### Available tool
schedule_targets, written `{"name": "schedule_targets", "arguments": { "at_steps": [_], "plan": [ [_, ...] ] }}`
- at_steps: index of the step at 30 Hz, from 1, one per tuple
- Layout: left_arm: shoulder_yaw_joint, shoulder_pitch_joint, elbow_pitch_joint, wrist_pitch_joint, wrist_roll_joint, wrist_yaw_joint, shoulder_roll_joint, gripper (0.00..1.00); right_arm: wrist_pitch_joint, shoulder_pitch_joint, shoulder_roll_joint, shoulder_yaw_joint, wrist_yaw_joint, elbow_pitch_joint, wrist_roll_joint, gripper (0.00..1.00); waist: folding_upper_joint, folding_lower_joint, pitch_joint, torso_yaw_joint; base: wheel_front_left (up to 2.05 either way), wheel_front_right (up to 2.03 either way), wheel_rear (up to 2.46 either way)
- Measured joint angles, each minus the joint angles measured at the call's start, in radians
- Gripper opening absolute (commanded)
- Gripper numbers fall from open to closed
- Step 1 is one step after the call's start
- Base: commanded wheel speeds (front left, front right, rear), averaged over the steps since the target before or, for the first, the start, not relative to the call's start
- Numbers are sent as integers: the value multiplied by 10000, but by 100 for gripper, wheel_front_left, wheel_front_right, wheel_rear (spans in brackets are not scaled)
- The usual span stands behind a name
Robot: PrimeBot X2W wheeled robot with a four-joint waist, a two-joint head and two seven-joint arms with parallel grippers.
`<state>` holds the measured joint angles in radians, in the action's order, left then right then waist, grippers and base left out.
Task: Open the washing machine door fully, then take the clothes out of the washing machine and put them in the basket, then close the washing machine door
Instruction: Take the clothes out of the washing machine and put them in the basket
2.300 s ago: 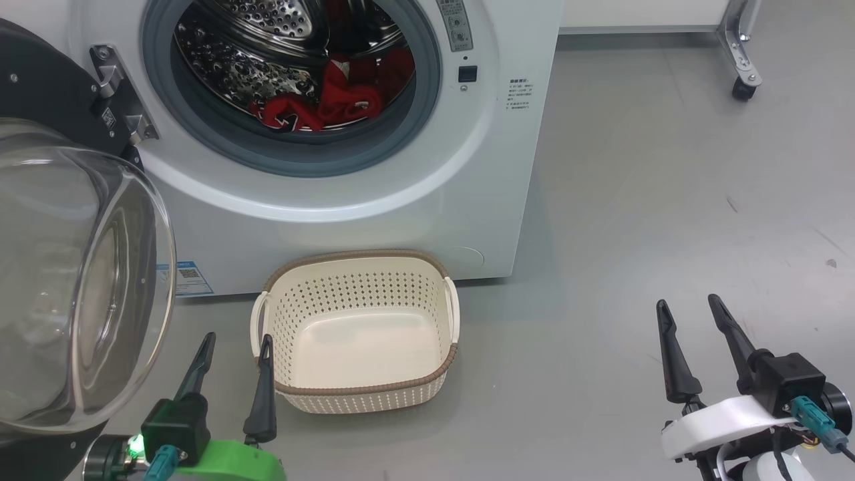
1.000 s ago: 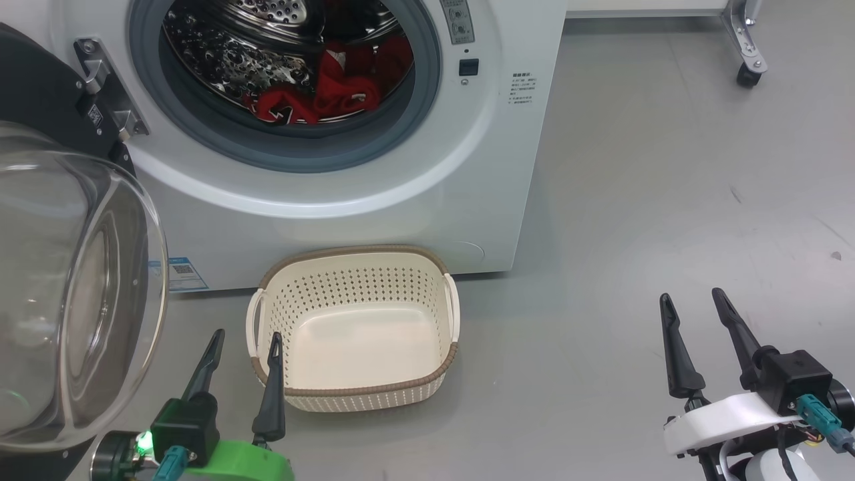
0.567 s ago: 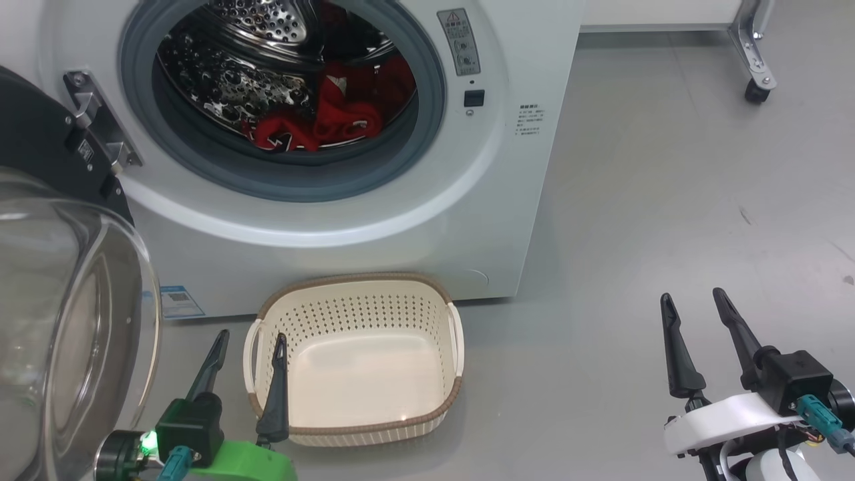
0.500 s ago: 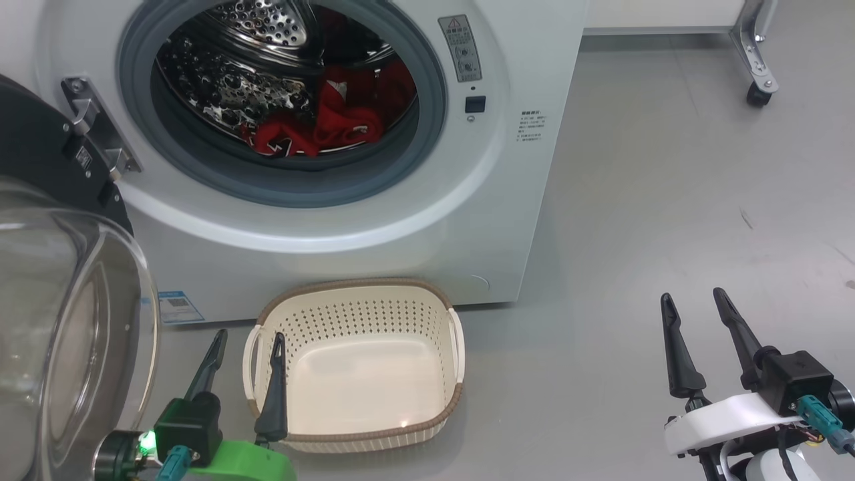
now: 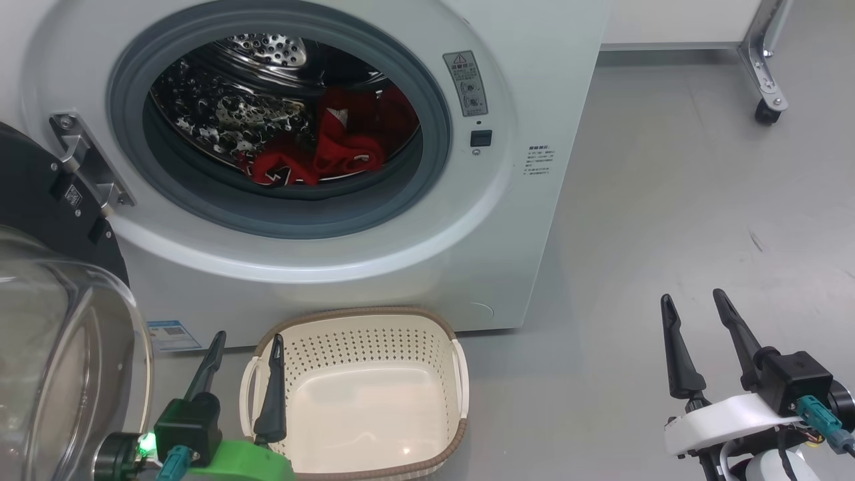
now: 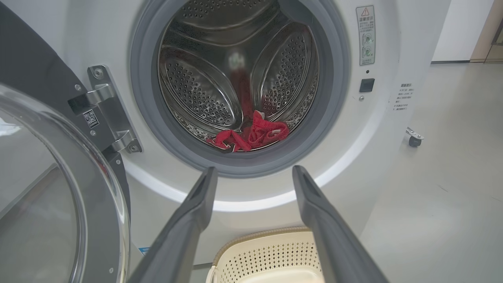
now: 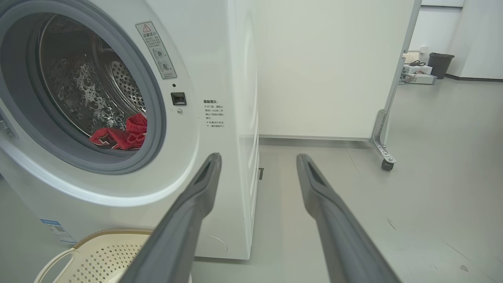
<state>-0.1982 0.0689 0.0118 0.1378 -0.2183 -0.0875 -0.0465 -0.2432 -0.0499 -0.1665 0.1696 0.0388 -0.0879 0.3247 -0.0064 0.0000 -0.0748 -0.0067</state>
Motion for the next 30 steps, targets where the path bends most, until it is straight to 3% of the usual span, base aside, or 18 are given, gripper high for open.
{"name": "schedule_targets", "arguments": {
  "at_steps": [30],
  "plan": [
    [63, -231, 8, 2, -48, -86, 0, 100, 0, 116, -50, -10, 0, 142, 0, 100, 0, 0, -455, 150, 11, -11, 0]
  ]
}}
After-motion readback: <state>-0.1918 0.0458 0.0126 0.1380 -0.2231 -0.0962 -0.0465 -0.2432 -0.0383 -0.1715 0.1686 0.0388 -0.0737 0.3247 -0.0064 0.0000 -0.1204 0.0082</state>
